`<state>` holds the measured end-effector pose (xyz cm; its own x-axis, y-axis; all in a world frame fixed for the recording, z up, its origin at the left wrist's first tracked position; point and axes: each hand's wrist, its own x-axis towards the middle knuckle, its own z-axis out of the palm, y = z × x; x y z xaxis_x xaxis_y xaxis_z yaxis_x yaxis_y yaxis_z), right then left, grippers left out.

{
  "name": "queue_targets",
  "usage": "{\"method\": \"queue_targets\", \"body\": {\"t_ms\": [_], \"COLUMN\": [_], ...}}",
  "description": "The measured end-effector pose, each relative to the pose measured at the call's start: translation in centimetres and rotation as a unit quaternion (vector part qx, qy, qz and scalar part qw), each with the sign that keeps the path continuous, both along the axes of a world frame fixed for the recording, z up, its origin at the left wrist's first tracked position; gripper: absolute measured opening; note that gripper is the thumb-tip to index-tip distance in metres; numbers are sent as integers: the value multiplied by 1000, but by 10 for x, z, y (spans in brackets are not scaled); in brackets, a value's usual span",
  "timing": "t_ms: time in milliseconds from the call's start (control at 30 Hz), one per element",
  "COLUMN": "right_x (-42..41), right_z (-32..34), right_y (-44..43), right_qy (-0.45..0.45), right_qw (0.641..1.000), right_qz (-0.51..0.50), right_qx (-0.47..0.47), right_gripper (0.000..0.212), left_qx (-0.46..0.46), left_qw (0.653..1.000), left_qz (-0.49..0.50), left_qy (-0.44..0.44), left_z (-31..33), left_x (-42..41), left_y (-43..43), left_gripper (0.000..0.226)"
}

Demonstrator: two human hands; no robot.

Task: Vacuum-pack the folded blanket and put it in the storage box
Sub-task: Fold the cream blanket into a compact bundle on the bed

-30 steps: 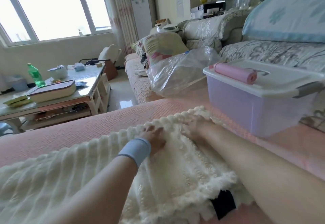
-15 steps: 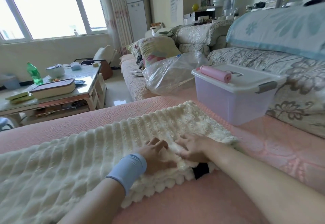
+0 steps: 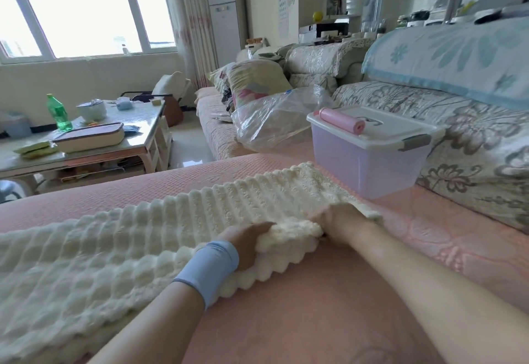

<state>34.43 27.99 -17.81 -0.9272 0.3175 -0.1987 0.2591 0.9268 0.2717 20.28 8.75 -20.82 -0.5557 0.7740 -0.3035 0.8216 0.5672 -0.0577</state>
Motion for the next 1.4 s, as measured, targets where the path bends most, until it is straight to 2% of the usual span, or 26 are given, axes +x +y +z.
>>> {"method": "queue_targets", "body": {"t_ms": [33,67,133,200,233,267,300,333,367,400,467,533,567,633,667,733,800,867,967,1033,1100,1167,1233,1333,1400], "right_x": [3,6,11,15,17,18,18,25,28,30,34,35,34,31,29,22,16,7,-13,-30,-44,-53,-63,-72,-78], "right_z": [-6,-12,-15,-15,-16,-17,-16,-20,-23,-28,-37,-41,-41,-38,-35,-31,-18,3,26,33,34,34,33,28,23], "right_y": [-1,-1,1,10,15,22,28,39,44,49,57,61,63,63,62,59,48,26,-16,-53,-97,-130,-148,-140,-126], "right_qy": [-33,-56,-56,33,114,186,233,248,236,210,165,156,168,192,195,202,240,266,301,323,320,267,211,277,336], "right_qw": [994,973,911,827,801,808,846,887,912,917,887,853,846,836,828,808,807,844,890,908,915,904,887,873,866], "right_qz": [-39,-78,-114,-164,-188,-209,-220,-234,-245,-273,-348,-388,-395,-405,-411,-417,-394,-339,-224,-129,-35,22,24,7,-5], "right_qx": [-93,-210,-392,-537,-557,-519,-425,-311,-230,-202,-256,-311,-316,-317,-327,-363,-369,-319,-257,-232,-242,-332,-409,-402,-370], "right_gripper": [49,61,71,58,52,47,43,42,46,56,89,111,114,102,92,75,63,60,47,42,48,55,50,34,30], "left_qx": [1,-44,-84,-63,-34,2,34,71,116,153,171,110,62,-12,-19,11,94,230,428,519,568,577,547,441,326], "left_qw": [997,993,986,981,979,980,986,992,992,988,985,993,997,999,998,997,990,965,892,847,820,814,832,885,929], "left_qz": [16,-14,-7,31,52,63,62,48,39,31,23,18,9,1,10,21,16,20,33,28,22,17,17,42,74], "left_qy": [-77,-110,-147,-182,-196,-189,-151,-94,-39,-6,-10,-50,-54,-50,-53,-76,-107,-126,-144,-111,-72,-63,-92,-146,-157], "left_z": [1,-1,-1,10,16,24,31,32,33,31,21,2,-9,-27,-31,-29,-14,9,50,78,99,110,108,80,54], "left_x": [5,10,17,12,8,6,3,5,5,5,8,11,14,17,17,12,4,-8,-17,-23,-29,-33,-38,-44,-53], "left_y": [-1,-1,2,11,17,23,26,38,44,48,61,74,80,87,88,85,75,58,37,18,-7,-28,-46,-61,-72], "left_gripper": [74,81,80,71,70,67,61,51,43,40,46,58,63,69,72,76,74,65,49,41,36,33,32,34,40]}}
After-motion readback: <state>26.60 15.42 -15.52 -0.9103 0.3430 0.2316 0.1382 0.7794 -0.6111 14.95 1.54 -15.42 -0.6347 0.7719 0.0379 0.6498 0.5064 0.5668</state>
